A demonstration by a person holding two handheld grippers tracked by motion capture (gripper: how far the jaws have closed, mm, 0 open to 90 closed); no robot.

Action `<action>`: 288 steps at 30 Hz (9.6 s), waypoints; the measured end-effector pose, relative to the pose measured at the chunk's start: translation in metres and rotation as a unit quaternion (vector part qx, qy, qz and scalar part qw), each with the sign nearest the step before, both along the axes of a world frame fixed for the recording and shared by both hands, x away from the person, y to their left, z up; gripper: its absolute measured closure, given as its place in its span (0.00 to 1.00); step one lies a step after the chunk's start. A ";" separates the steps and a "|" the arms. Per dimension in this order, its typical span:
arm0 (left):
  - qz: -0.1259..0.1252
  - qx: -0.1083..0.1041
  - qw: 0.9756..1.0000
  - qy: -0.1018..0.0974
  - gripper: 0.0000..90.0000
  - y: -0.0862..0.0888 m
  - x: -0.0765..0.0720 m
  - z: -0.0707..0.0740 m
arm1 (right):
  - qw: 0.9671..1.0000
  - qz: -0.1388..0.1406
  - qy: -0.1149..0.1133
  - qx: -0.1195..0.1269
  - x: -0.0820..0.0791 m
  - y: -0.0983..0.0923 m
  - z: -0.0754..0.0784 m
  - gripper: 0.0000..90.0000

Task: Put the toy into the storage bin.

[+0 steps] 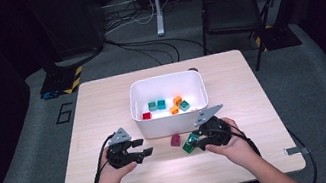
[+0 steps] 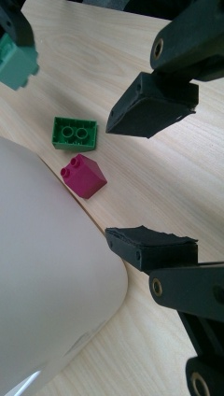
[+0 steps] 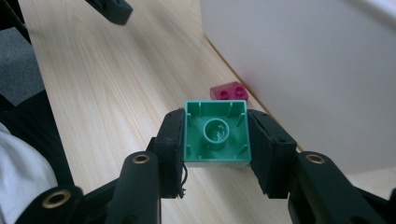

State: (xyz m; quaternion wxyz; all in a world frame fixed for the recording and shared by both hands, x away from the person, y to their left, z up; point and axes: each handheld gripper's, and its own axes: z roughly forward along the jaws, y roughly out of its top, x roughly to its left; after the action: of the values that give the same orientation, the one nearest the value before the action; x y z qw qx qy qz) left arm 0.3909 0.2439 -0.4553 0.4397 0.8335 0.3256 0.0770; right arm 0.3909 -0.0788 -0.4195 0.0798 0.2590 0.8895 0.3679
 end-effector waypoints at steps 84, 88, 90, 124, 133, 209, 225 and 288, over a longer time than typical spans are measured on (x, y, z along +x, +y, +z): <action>-0.009 0.001 1.000 0.002 0.47 0.001 0.002 -0.001 | 0.999 -0.023 -0.020 -0.024 0.149 0.097 0.053 0.65; -0.008 0.000 1.000 0.003 0.47 0.001 0.002 -0.002 | 0.999 -0.023 -0.014 -0.022 0.156 0.103 0.044 0.65; -0.005 -0.004 1.000 0.002 0.47 0.001 0.002 -0.002 | 1.000 -0.020 -0.009 -0.021 0.161 0.103 0.040 0.65; -0.001 -0.001 1.000 -0.003 0.47 0.005 0.003 -0.002 | 1.000 -0.015 -0.026 -0.009 0.140 0.087 0.074 0.54; 0.000 -0.001 1.000 -0.001 0.47 0.005 0.003 -0.002 | 0.999 0.016 -0.031 -0.002 0.105 0.077 0.090 0.54; 0.007 0.000 1.000 0.002 0.47 0.006 0.003 -0.002 | 0.999 0.023 0.042 0.003 -0.011 0.011 -0.074 0.48; 0.008 0.001 1.000 0.002 0.47 0.006 0.004 -0.003 | 1.000 -0.021 0.021 -0.007 0.007 0.000 -0.071 0.45; 0.007 0.001 1.000 0.002 0.47 0.006 0.004 -0.004 | 0.999 0.052 0.011 -0.013 0.002 0.018 0.018 0.65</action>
State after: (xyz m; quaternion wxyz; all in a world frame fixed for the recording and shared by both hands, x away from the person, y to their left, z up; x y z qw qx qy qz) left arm 0.3953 0.2504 -0.4591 0.4378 0.8316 0.3326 0.0788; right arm 0.3933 -0.0612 -0.4019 0.0545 0.2153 0.9072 0.3574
